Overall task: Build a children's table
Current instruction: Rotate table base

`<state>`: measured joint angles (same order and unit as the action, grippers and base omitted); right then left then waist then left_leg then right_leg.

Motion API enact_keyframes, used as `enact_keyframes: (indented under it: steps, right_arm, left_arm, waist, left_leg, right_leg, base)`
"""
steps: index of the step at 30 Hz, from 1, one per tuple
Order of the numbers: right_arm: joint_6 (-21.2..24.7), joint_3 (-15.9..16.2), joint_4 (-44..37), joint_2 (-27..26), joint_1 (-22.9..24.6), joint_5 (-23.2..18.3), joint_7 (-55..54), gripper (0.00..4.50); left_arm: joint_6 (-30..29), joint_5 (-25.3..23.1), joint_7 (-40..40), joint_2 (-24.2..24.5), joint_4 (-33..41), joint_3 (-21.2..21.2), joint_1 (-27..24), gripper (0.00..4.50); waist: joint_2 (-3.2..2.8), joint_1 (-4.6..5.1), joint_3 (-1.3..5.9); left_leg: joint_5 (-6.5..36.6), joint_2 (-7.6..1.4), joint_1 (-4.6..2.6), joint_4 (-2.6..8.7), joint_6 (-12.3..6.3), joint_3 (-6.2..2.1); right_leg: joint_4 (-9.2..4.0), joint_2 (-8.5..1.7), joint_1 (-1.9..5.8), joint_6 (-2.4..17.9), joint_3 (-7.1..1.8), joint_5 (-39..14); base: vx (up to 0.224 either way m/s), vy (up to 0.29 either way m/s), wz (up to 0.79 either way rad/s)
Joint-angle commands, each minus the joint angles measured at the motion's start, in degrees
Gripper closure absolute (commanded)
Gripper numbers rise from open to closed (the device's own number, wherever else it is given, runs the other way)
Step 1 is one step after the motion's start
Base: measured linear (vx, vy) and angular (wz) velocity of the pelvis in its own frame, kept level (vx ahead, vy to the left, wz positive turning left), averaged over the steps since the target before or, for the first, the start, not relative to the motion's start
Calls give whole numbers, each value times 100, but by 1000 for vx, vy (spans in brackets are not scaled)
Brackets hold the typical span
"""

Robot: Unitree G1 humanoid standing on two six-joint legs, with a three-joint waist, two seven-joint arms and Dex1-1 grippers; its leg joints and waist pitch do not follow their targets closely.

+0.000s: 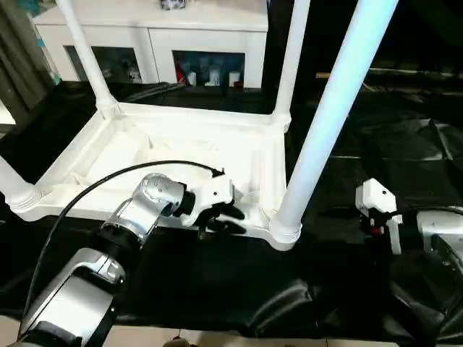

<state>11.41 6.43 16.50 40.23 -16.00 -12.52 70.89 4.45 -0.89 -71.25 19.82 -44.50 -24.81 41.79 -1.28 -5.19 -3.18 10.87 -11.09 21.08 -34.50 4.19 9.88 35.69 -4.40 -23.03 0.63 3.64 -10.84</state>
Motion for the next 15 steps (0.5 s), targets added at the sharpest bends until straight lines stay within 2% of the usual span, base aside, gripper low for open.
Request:
enact_keyframes:
  steps: [1,4,5,6,7,8,11,13,14,15]
  right_arm:
    - [-384,78,499,-69,-147,186,64,65]
    - [-586,108,835,-123,-225,259,63,65]
    - [-651,121,936,-139,-245,280,58,65]
    - [-765,144,1098,-168,-283,310,63,65]
    - [-802,148,1148,-178,-298,320,68,65]
    - [-922,157,1305,-199,-348,342,96,65]
    - [-1183,137,1582,-235,-437,367,163,65]
    - [-1432,-3,1747,-307,-490,275,154,65]
    - [-1432,-3,1747,-307,-490,275,154,65]
    - [-1575,-206,1804,-394,-569,151,-16,65]
  left_arm:
    - [65,-59,-56,23,-54,-16,143,324]
    - [94,-63,-45,31,-94,1,152,361]
    - [112,-72,-48,28,-125,15,159,366]
    - [136,-78,-52,16,-191,48,171,368]
    - [145,-65,-52,6,-212,70,173,374]
    - [138,-15,-59,-32,-261,142,177,384]
    - [82,46,-111,-65,-278,222,169,404]
    - [28,130,-133,-92,-246,291,130,417]
    - [28,130,-133,-92,-246,291,130,438]
    - [-40,235,-116,-120,-192,375,82,442]
  waist:
    - [37,-17,408]
    - [36,-16,413]
    - [55,-21,418]
    - [44,-21,415]
    - [44,-21,414]
    - [69,-19,417]
    - [64,-26,410]
    - [76,-21,405]
    - [76,-22,407]
    - [75,-18,409]
  left_leg:
    - [1094,-163,-33,342,-364,-29]
    - [992,-170,-15,340,-427,-31]
    - [955,-165,-12,335,-454,-28]
    - [914,-165,-6,335,-481,-32]
    - [910,-163,-8,332,-500,-26]
    - [911,-169,-12,329,-515,-21]
    - [955,-165,-16,324,-541,-12]
    - [984,-170,-12,333,-539,-14]
    - [965,-178,-9,336,-544,-20]
    - [936,-177,-10,335,-558,-18]
  right_leg:
    - [-495,-364,343,1447,-222,-1094]
    - [-466,-354,353,1511,-214,-881]
    - [-460,-348,364,1517,-211,-826]
    - [-449,-345,370,1528,-209,-780]
    - [-455,-343,364,1525,-208,-789]
    - [-455,-351,362,1538,-210,-790]
    - [-467,-356,353,1557,-204,-927]
    - [-476,-360,354,1523,-204,-1058]
    - [-470,-364,359,1501,-206,-1057]
    - [-466,-360,354,1513,-208,-993]
  base:
    - [0,0,0]
    - [0,0,0]
    - [0,0,0]
    - [0,0,0]
    - [0,0,0]
    - [0,0,0]
    - [0,0,0]
    - [0,0,0]
    - [0,0,0]
    - [0,0,0]
